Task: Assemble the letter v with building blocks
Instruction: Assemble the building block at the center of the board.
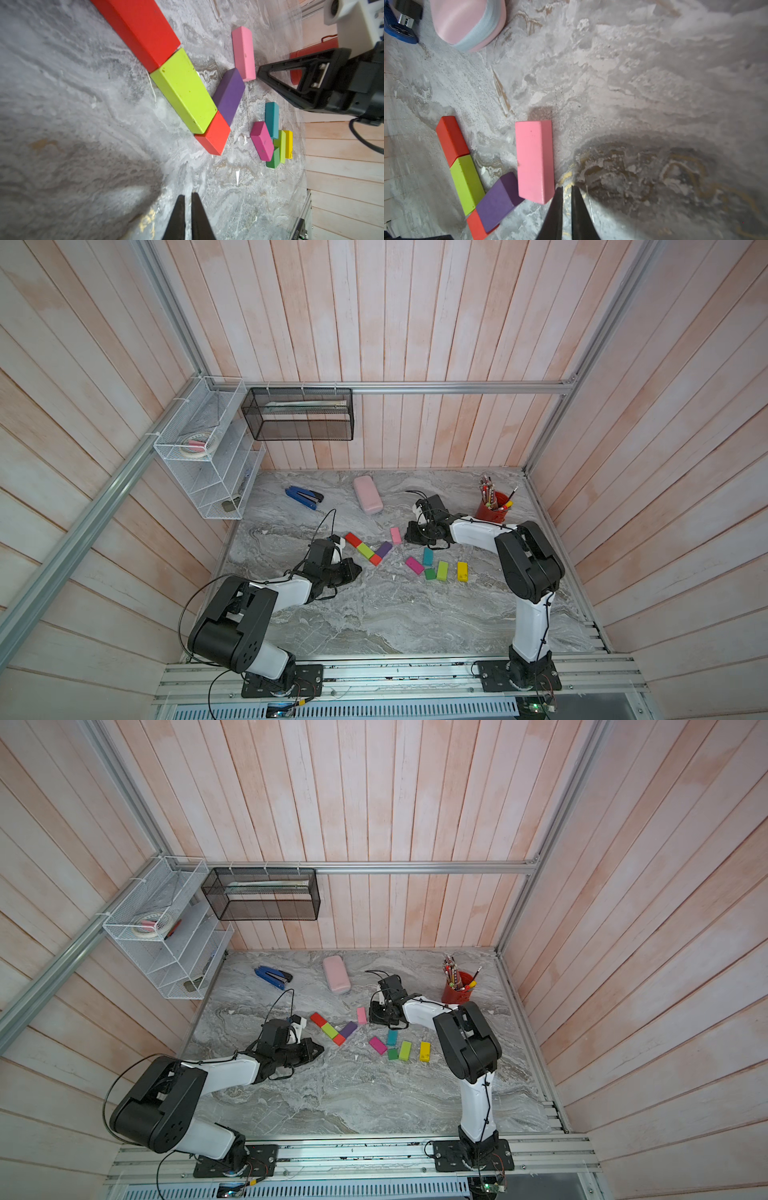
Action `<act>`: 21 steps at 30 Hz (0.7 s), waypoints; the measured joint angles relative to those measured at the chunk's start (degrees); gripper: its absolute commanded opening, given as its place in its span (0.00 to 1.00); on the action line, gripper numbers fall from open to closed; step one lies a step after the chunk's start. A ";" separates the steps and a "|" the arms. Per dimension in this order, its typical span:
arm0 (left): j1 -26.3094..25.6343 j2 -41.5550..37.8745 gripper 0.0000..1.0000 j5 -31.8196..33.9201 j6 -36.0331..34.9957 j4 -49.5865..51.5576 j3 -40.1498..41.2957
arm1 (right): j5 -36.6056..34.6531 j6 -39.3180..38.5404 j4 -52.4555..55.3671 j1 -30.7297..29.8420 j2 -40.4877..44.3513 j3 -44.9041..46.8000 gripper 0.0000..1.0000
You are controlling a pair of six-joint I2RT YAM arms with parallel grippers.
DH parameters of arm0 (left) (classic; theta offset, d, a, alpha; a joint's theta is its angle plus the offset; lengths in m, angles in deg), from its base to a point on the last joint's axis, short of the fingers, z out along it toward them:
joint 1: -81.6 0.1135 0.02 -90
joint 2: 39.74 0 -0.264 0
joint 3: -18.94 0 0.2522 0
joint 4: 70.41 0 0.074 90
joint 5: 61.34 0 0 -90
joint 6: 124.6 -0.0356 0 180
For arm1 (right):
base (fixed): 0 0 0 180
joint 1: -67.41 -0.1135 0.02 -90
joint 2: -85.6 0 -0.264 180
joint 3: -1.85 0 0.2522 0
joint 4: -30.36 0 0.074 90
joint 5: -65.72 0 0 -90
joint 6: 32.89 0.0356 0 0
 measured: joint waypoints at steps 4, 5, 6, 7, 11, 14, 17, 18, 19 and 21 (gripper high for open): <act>-0.07 0.15 0.10 0.00 -0.02 -0.07 0.02 | 1.03 0.00 -0.24 -0.20 0.00 0.07 0.12; -0.07 0.26 0.10 0.02 -0.02 -0.04 0.02 | 1.16 0.00 -0.28 -0.33 0.00 0.07 0.11; -0.07 0.33 0.10 0.02 -0.02 -0.04 0.02 | 1.36 0.02 -0.35 -0.44 0.00 0.07 0.11; -0.07 0.42 0.10 0.02 -0.02 -0.04 0.04 | 1.53 0.02 -0.44 -0.59 0.00 0.07 0.12; -0.07 0.46 0.10 0.00 0.00 -0.33 0.04 | 2.08 0.04 -0.55 -1.01 0.00 0.07 0.12; -0.07 0.76 0.10 0.00 -0.02 -0.59 0.04 | 2.12 0.07 -0.61 -1.09 0.00 0.07 0.12; -0.07 1.05 0.10 0.00 -0.02 -0.61 0.04 | 2.12 0.04 -0.59 -1.09 -0.02 0.07 0.12; -0.07 1.16 0.10 0.00 -0.02 -0.61 0.04 | 2.12 0.04 -0.59 -1.09 -0.02 0.07 0.12; -0.07 1.22 0.10 0.00 -0.02 -0.61 0.04 | 2.12 0.07 -0.59 -1.09 -0.02 0.07 0.12; -0.07 1.27 0.10 -0.02 -0.02 -0.63 0.04 | 2.12 0.04 -0.57 -1.14 -0.02 0.07 0.12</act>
